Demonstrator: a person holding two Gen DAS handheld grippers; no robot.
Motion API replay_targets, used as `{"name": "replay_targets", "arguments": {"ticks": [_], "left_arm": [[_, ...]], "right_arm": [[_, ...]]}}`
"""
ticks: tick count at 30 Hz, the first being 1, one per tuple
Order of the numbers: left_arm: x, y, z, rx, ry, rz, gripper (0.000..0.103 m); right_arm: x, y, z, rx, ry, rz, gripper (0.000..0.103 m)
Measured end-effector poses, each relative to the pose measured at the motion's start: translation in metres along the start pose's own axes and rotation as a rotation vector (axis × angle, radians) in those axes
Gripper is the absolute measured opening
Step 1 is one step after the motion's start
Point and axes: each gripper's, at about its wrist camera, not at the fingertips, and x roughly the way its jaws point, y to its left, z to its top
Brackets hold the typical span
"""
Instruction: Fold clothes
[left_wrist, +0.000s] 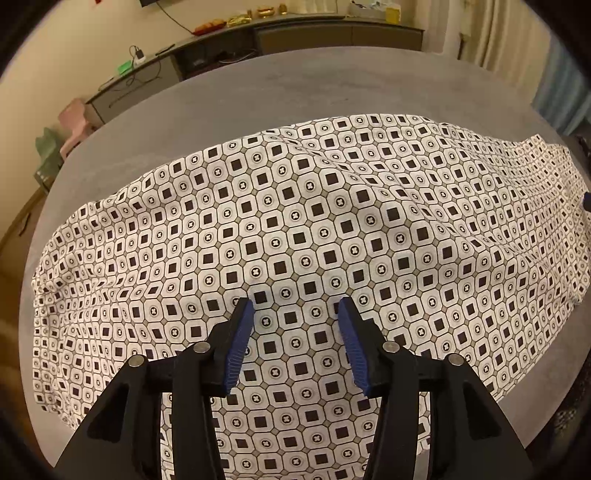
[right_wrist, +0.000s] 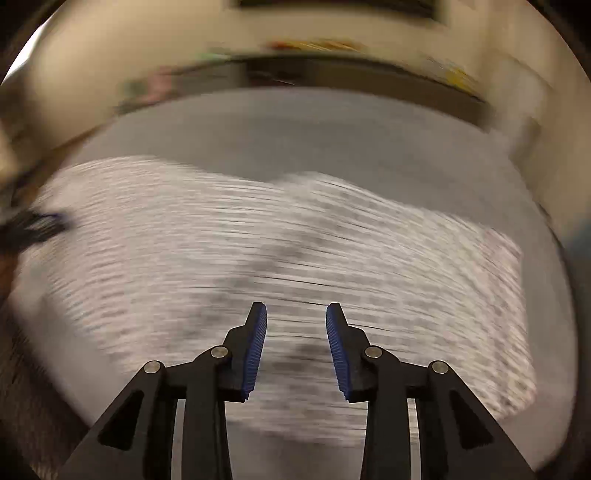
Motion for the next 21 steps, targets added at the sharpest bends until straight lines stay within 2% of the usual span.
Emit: {"name": "replay_targets", "arguments": {"ticks": [3,6,8,9,10,12,13,16,18,19,21], "left_arm": [[-0.004,-0.002,-0.002,0.018,0.004,0.009,0.053],[-0.016,0.005,-0.006,0.041,-0.014,0.030,0.053],[-0.024,0.037,-0.002,-0.040,-0.046,0.080,0.053],[-0.028,0.053,0.000,-0.083,-0.061,0.106,0.053],[-0.028,0.084,0.002,-0.169,-0.055,0.143,0.053],[-0.027,0.128,-0.001,-0.285,-0.038,0.199,0.053],[-0.021,0.159,-0.016,-0.341,-0.020,0.230,0.053],[-0.010,0.232,-0.047,-0.466,0.043,0.297,0.053],[0.008,0.243,-0.046,-0.512,0.077,0.314,0.051],[0.022,0.258,-0.058,-0.529,0.076,0.317,0.056],[0.036,0.264,-0.050,-0.561,0.047,0.332,0.058]], "right_arm": [[0.009,-0.052,-0.018,0.129,0.086,-0.093,0.036],[-0.002,-0.053,-0.038,0.029,0.147,-0.105,0.040],[-0.006,-0.055,-0.045,-0.012,0.209,-0.129,0.044],[-0.008,-0.056,-0.045,-0.027,0.218,-0.189,0.044],[-0.009,-0.057,-0.043,-0.024,0.202,-0.246,0.044],[-0.009,-0.058,-0.032,0.020,0.138,-0.216,0.044],[-0.007,-0.058,-0.025,0.046,0.107,-0.184,0.045],[0.024,-0.059,-0.002,0.083,0.109,-0.128,0.044],[0.037,-0.061,0.015,0.092,0.100,-0.112,0.045],[0.043,-0.063,0.025,0.096,0.100,-0.104,0.045],[0.056,-0.065,0.042,0.095,0.077,-0.103,0.044]]}}
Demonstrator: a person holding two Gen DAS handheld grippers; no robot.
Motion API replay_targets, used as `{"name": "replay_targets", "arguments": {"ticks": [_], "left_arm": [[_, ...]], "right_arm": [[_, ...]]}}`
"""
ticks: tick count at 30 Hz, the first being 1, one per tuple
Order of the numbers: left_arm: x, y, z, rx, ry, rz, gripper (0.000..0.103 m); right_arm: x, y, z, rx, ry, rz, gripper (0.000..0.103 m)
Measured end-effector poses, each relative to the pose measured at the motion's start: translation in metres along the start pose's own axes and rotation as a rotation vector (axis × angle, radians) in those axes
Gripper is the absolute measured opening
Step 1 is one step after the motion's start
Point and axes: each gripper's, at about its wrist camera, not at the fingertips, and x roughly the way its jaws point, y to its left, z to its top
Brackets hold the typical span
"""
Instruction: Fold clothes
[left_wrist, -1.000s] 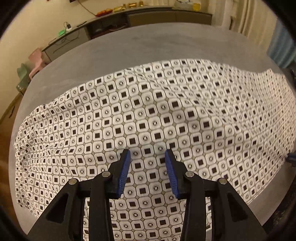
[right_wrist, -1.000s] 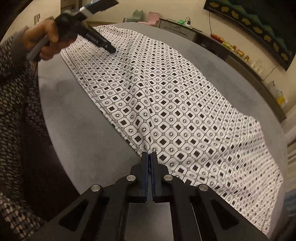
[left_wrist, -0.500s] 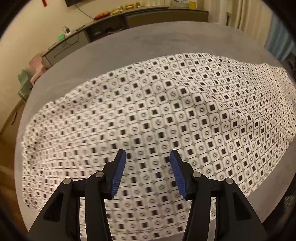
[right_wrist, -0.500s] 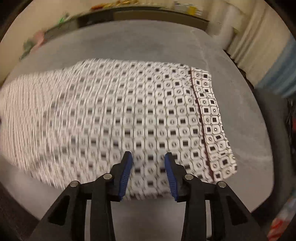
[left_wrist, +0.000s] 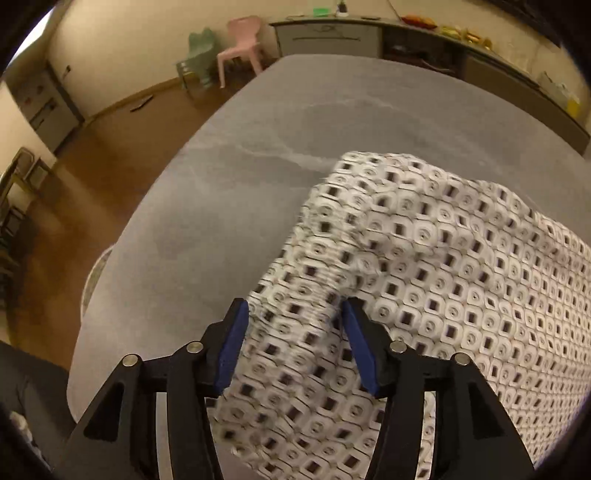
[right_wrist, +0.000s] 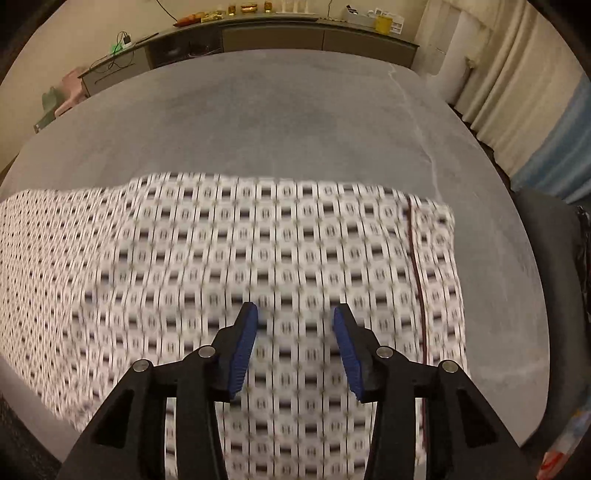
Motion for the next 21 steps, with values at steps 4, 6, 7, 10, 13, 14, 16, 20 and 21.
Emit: {"name": "replay_targets", "arguments": {"ticks": [4,6,7,10,13,14,16,20,21], "left_arm": [[0.022,-0.008,0.025,-0.063,-0.020,0.048,0.059],[0.019,-0.005,0.024,-0.059,-0.001,0.069,0.059],[0.016,-0.004,0.020,-0.053,0.014,0.073,0.058],[0.001,0.019,-0.005,-0.072,0.030,0.023,0.058],[-0.036,0.064,-0.026,-0.249,-0.003,-0.140,0.058],[-0.039,0.077,-0.032,-0.310,-0.002,-0.184,0.058],[-0.046,0.101,-0.044,-0.430,0.002,-0.273,0.058],[-0.044,0.117,-0.071,-0.543,0.062,-0.421,0.058],[-0.043,0.119,-0.076,-0.555,0.074,-0.433,0.058]], "right_arm": [[0.020,0.004,0.028,-0.024,-0.100,-0.030,0.045],[0.023,0.000,0.030,-0.020,-0.096,-0.045,0.045],[0.020,-0.005,0.025,-0.018,-0.078,-0.057,0.045],[0.010,-0.022,0.000,-0.020,-0.033,-0.101,0.050],[0.003,-0.032,-0.019,-0.041,-0.011,-0.267,0.050],[0.003,-0.030,-0.019,-0.050,-0.016,-0.316,0.050],[0.000,-0.019,-0.010,-0.071,-0.044,-0.301,0.050],[-0.005,0.025,0.006,-0.154,-0.099,-0.220,0.050],[-0.006,0.036,0.008,-0.182,-0.114,-0.211,0.050]]}}
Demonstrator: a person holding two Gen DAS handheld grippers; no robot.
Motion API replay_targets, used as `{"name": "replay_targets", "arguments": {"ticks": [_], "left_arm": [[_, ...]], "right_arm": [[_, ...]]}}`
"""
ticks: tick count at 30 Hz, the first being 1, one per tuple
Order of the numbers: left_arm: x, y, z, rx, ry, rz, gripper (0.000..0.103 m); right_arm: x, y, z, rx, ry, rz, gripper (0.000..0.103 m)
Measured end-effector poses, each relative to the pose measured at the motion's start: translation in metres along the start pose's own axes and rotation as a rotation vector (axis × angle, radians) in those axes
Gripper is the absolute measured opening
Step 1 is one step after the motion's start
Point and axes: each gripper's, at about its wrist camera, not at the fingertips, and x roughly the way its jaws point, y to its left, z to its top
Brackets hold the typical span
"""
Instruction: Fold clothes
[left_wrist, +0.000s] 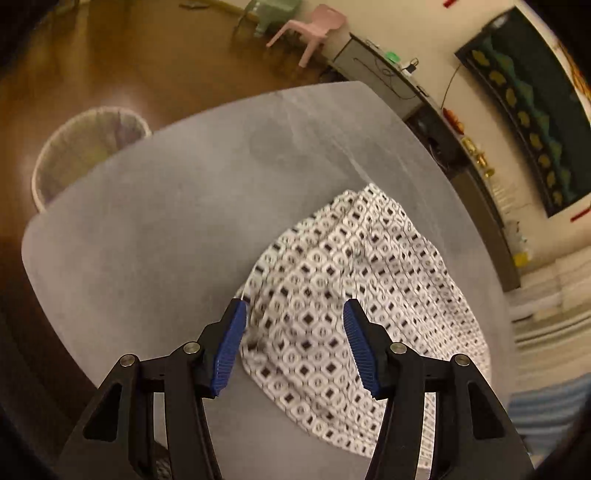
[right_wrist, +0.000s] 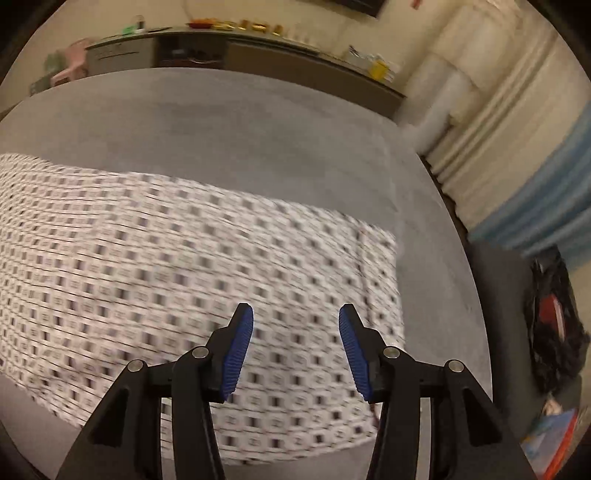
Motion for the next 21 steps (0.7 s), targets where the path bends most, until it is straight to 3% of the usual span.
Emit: {"name": "replay_targets", "arguments": {"ticks": [4,7,12,18,21], "left_arm": [[0.008,0.012,-0.007,-0.037,0.032,-0.010,0.058],[0.014,0.002,-0.019,-0.023,0.075,-0.006,0.057],[0.004,-0.016,-0.027,-0.001,0.043,-0.022,0.057],[0.019,-0.018,-0.035,-0.011,0.107,0.013,0.057],[0.014,-0.019,-0.038,-0.013,0.090,0.017,0.057]], "right_arm": [[-0.001,0.035,0.009,-0.101,-0.027,0.076,0.050],[0.004,0.043,0.010,-0.143,-0.022,0.078,0.050],[0.013,0.028,0.011,-0.118,-0.017,0.087,0.050],[0.029,-0.002,0.012,-0.105,-0.012,0.097,0.050],[0.032,-0.005,0.016,-0.113,-0.023,0.106,0.050]]}}
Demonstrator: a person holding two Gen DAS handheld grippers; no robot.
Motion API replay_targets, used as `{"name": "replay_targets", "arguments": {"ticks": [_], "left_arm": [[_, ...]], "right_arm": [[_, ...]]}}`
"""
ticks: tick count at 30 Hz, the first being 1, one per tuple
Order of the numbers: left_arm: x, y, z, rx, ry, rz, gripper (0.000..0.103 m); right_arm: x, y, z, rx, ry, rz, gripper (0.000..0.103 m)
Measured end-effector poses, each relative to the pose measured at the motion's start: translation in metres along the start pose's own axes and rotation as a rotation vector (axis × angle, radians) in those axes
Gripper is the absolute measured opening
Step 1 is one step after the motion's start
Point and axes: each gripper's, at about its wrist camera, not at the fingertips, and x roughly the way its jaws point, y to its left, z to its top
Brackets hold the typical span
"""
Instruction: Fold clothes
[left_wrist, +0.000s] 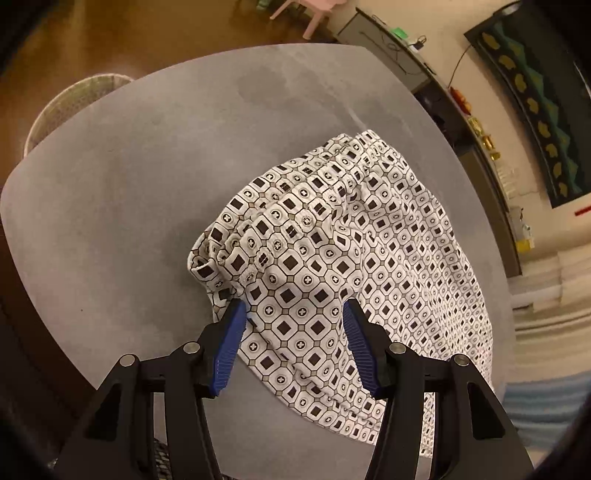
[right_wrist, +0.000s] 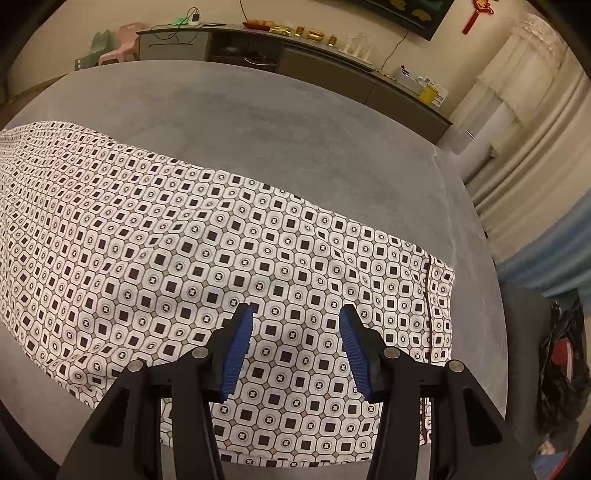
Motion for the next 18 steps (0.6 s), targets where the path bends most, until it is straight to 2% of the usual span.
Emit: {"name": "replay_targets", "arguments": {"ticks": [6,7,9,10,12,14,15,16,18], "left_arm": [[0.006,-0.003,-0.005,0.010,0.005,0.010,0.058],[0.008,-0.006,-0.004,0.014,0.002,0.009,0.054],[0.004,-0.013,-0.004,0.055,-0.038,0.011,0.025],[0.001,-0.017,-0.004,0.075,-0.060,0.012,0.005],[-0.027,-0.026,-0.011,0.126,-0.167,-0.003,0.003],[-0.058,-0.014,-0.036,0.110,-0.243,-0.053,0.001],[-0.056,-0.003,-0.042,0.078,-0.226,-0.033,0.001],[-0.043,0.011,-0.043,0.020,-0.157,-0.026,0.001],[-0.036,0.019,-0.039,0.006,-0.139,0.038,0.001]], "right_arm": [[0.010,-0.011,0.003,-0.011,0.003,0.004,0.050],[0.012,-0.013,0.004,-0.012,0.001,0.006,0.050],[0.014,-0.016,0.007,-0.016,-0.003,0.010,0.050],[0.016,-0.018,0.007,-0.018,-0.002,0.013,0.050],[0.019,-0.022,0.007,-0.021,0.001,0.020,0.050],[0.024,-0.029,0.005,-0.017,0.012,0.023,0.050],[0.028,-0.034,0.004,-0.014,0.019,0.023,0.050],[0.034,-0.043,-0.001,-0.011,0.029,0.020,0.050],[0.045,-0.053,-0.001,-0.008,0.045,0.016,0.050]]}}
